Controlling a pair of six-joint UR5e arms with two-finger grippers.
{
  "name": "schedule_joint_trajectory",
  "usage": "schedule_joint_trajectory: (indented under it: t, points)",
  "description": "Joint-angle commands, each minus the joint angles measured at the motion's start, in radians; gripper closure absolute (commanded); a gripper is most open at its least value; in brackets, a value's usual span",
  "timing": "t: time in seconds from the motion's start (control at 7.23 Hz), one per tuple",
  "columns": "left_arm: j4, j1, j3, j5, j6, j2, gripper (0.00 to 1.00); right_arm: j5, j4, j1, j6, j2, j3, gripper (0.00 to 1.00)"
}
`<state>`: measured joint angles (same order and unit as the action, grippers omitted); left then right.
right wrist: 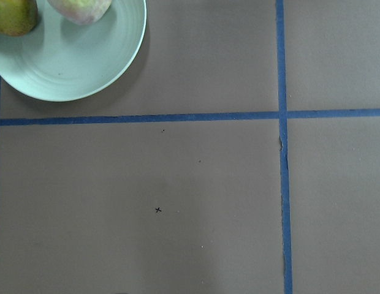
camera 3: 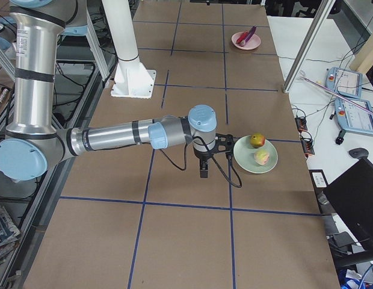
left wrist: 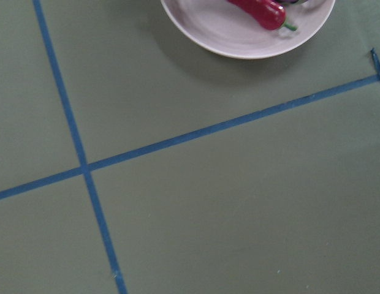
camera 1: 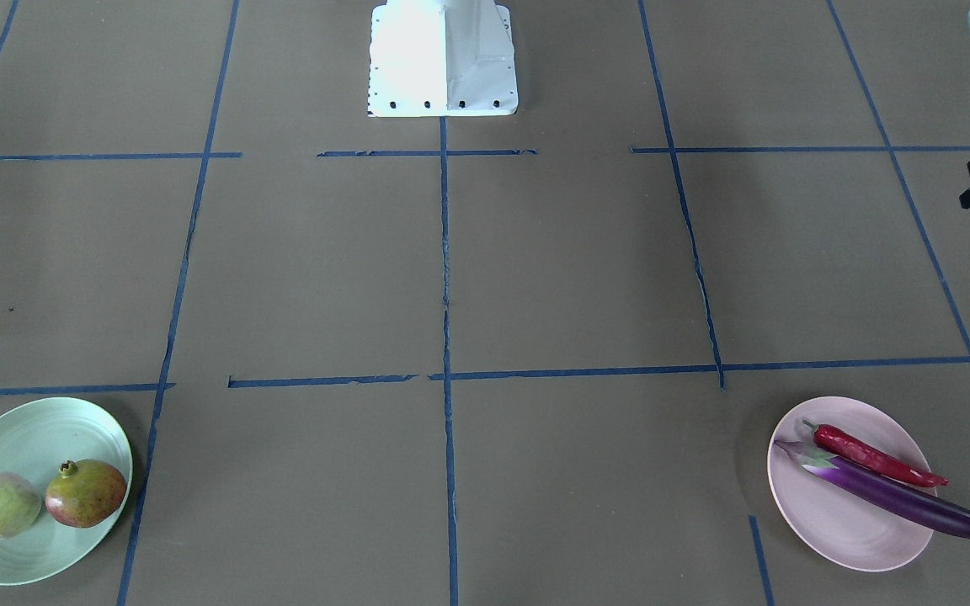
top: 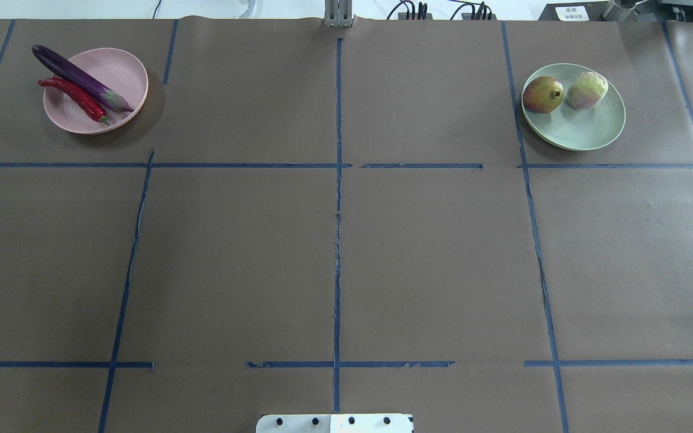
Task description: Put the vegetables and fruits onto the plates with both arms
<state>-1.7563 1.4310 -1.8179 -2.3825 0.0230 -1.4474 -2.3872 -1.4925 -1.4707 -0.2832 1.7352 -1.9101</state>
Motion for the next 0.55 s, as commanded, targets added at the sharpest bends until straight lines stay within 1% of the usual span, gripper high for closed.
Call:
schedule_joint_trajectory:
  t: [0.0, 0.14, 0.41]
  points:
    - [0.209, 0.068, 0.018, -0.029, -0.198, 0.004, 0.00, -0.010, -0.002, -0.008, 0.006, 0.047, -0.017, 0.00]
    - [0.265, 0.110, 0.017, -0.024, -0.281, 0.004, 0.00, -0.010, -0.002, -0.010, 0.007, 0.061, -0.017, 0.00]
    - [0.306, 0.117, -0.004, 0.049, -0.314, 0.007, 0.00, -0.007, 0.000, -0.008, 0.010, 0.067, -0.015, 0.00]
